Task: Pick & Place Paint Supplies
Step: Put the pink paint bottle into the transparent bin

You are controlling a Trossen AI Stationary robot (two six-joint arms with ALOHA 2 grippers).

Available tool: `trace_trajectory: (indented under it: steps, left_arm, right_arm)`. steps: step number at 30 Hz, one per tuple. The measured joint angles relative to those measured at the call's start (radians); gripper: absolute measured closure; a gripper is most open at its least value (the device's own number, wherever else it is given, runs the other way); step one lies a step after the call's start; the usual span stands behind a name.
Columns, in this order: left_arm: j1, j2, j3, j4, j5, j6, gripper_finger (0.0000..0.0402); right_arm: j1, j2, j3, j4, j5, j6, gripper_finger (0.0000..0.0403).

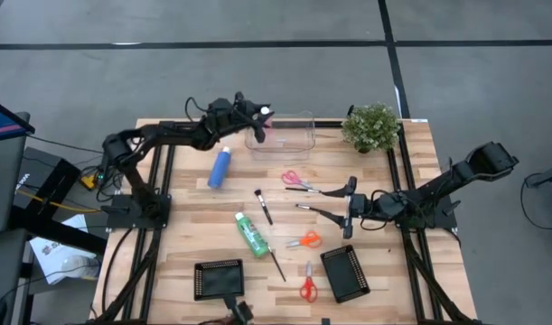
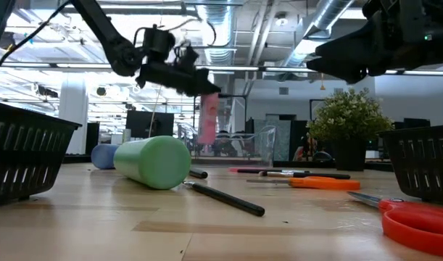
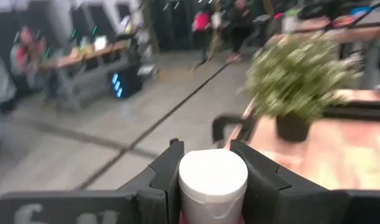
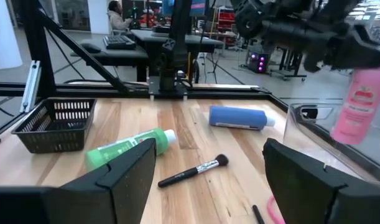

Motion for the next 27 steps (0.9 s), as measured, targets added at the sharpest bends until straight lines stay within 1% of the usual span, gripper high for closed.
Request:
trace_trajectory:
  steps: [4,9,17,24,27]
  left_arm:
    - [0.019,0.032,0.001,0.014,-0.047,-0.056,0.0298]
    - [0.019,0.064,0.001,0.016,-0.119,-0.063,0.0298]
    - [0.019,0.080,0.001,0.009,-0.134,-0.106,0.0298]
    - [0.018,0.080,0.001,-0.059,-0.161,-0.125,0.0298]
    - [0.014,0.080,0.000,-0.058,-0.166,-0.125,0.0298]
  right_arm:
    - [0.000,0.000,0.000,0.000,0.000,-0.003,0.0124]
    - [0.000,0.000,0.000,-0.002,0.000,-0.001,0.0124]
    - [0.000,0.000,0.000,-0.008,0.000,0.000,0.0124]
    - [0.000,0.000,0.000,-0.014,0.000,0.008,0.0124]
    - [0.000,0.000,0.000,-0.014,0.000,0.008,0.0124]
